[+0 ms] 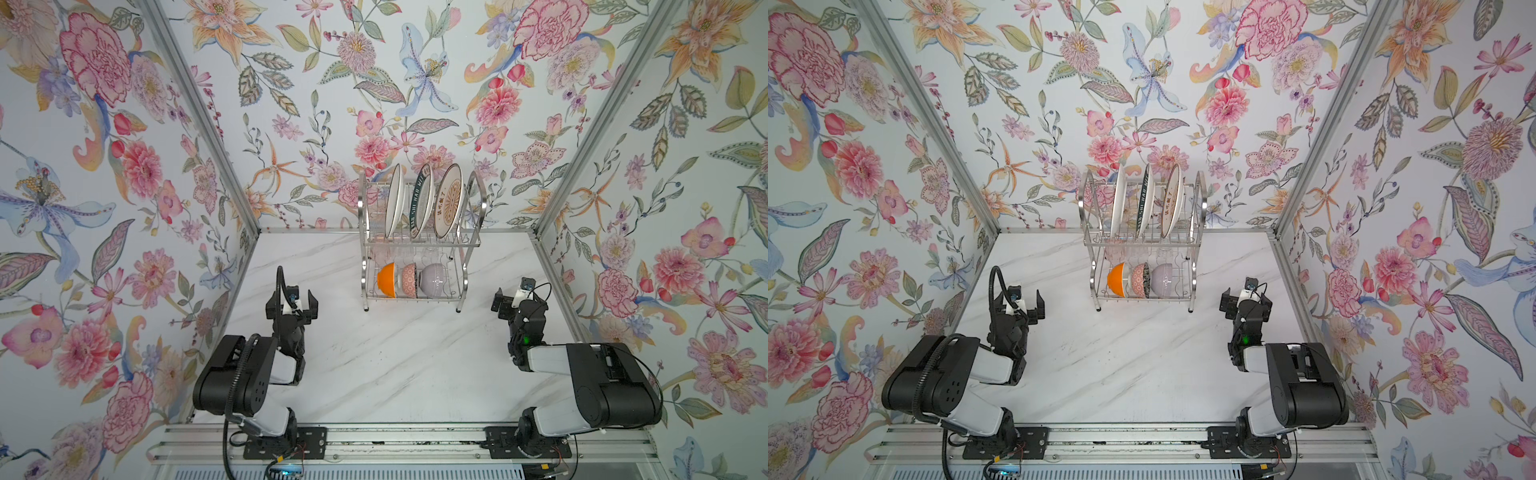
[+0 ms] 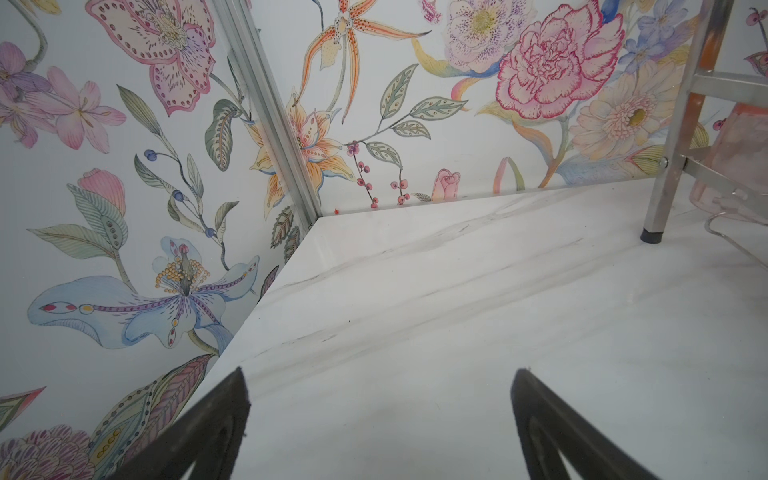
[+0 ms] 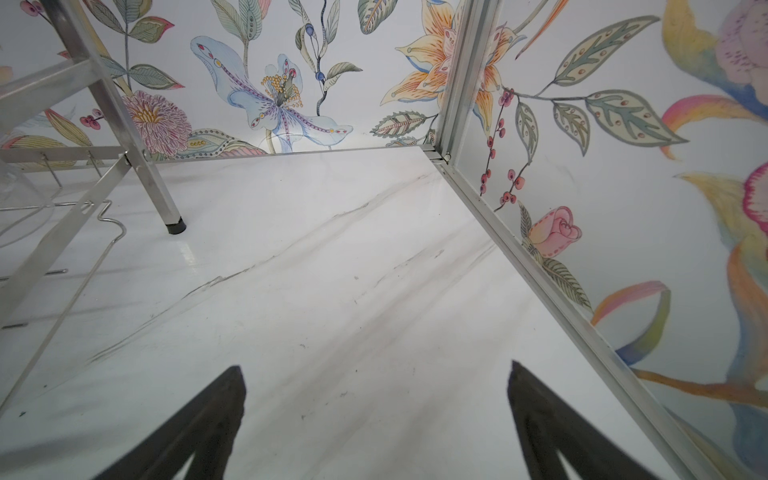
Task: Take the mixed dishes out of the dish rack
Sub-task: 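Raise both grippers and move them toward the lower rack bowls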
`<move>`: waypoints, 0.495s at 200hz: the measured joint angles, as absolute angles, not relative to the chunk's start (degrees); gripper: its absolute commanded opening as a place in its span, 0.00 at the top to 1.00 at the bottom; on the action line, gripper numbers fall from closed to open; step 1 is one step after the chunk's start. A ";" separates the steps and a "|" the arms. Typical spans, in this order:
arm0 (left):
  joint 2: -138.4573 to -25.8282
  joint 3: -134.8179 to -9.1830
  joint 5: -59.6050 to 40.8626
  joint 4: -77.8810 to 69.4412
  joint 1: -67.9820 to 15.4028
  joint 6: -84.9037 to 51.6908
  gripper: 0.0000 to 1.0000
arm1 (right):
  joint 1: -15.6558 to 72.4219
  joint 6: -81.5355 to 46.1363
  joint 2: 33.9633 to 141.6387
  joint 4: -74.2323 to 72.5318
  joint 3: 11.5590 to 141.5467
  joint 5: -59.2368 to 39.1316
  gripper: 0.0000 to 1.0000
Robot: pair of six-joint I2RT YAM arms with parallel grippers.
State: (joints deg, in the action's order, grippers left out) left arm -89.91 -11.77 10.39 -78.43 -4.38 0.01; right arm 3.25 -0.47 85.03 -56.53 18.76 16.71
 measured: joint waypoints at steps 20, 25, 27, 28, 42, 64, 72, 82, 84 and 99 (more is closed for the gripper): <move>-87.07 -11.77 9.34 -76.31 -4.38 0.01 0.01 | 3.60 -0.25 83.31 -56.25 17.76 16.71 0.01; -85.58 -11.77 9.15 -75.29 -4.38 0.03 0.01 | 3.68 -0.23 82.54 -55.88 17.61 16.71 0.01; -84.86 -11.77 9.06 -74.83 -4.38 0.03 0.01 | 3.70 -0.23 82.04 -55.59 17.54 16.69 0.01; -84.64 -11.77 9.04 -74.61 -4.38 0.03 0.01 | 3.73 -0.23 81.87 -55.46 17.54 16.69 0.01; -79.77 -12.05 7.73 -71.37 -4.38 0.23 0.01 | 3.73 -0.03 78.19 -53.74 17.50 16.36 0.01; -72.90 -13.23 4.58 -67.29 -4.38 0.69 0.01 | 3.73 -0.08 71.61 -52.25 17.47 15.59 0.01; -70.61 -13.91 3.18 -65.95 -4.38 0.69 0.01 | 3.73 -0.19 69.36 -51.22 17.47 15.18 0.01; -68.36 -15.14 1.32 -63.86 -4.38 0.69 0.01 | 3.70 -0.60 66.39 -49.21 17.52 14.33 0.01; -67.92 -15.53 0.91 -63.33 -4.38 0.71 0.01 | 3.70 -0.71 66.02 -48.88 17.56 14.17 0.01; -65.47 -18.59 -2.87 -59.11 -4.38 0.86 0.01 | 3.64 -1.48 61.78 -44.86 17.69 12.27 0.00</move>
State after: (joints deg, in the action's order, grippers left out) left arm -65.47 -18.59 -2.87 -59.11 -4.38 0.86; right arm 3.64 -1.48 61.78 -44.86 17.69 12.27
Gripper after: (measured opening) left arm 0.994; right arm 0.991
